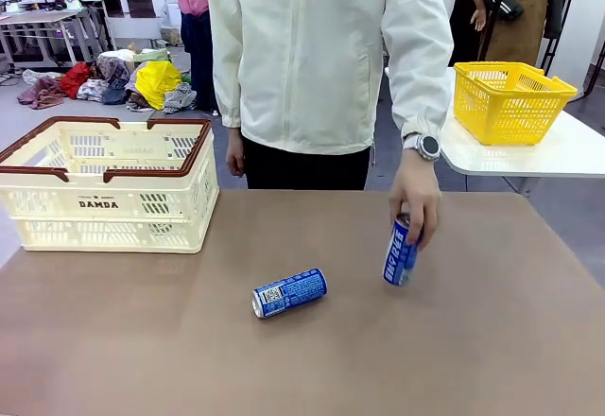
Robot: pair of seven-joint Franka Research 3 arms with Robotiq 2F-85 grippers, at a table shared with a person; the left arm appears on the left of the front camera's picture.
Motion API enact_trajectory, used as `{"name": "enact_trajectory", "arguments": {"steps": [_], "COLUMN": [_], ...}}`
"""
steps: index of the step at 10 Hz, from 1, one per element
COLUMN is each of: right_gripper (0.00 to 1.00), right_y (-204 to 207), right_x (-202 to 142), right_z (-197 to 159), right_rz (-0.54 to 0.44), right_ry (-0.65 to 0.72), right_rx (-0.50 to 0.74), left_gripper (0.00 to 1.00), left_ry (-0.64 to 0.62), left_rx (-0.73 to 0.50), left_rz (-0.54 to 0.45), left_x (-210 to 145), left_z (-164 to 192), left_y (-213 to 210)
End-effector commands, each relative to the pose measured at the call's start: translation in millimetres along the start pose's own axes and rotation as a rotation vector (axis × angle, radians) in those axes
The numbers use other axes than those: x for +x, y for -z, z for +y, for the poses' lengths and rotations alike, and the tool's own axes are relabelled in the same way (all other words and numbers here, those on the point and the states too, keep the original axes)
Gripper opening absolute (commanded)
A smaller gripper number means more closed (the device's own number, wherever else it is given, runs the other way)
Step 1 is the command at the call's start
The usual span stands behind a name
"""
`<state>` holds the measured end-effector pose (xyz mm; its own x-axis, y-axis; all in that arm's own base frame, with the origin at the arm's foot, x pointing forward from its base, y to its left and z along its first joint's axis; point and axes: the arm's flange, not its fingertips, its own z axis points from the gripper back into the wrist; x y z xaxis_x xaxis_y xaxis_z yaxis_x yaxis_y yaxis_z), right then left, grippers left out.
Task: Place the drinks into the Shopping basket.
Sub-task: Pick up one drink and place it into the Shopping basket.
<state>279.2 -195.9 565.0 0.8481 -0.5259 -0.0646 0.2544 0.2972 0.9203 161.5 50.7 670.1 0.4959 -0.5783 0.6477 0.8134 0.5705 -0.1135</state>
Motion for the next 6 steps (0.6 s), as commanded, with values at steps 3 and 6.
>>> {"name": "enact_trajectory", "arguments": {"steps": [3, 6], "right_gripper": [1.0, 1.0], "right_y": [-1, -1], "right_x": [0, 0], "right_z": [4, 4], "right_rz": [0.003, 0.003], "right_ry": [0.011, 0.011], "right_rx": [0.008, 0.008], "left_gripper": [1.0, 1.0], "left_ry": [-0.062, -0.096], "left_rx": [0.005, 0.147], "left_rz": [-0.036, 0.118], "left_x": [1, 57], "left_z": [20, 13], "left_y": [22, 78]}}
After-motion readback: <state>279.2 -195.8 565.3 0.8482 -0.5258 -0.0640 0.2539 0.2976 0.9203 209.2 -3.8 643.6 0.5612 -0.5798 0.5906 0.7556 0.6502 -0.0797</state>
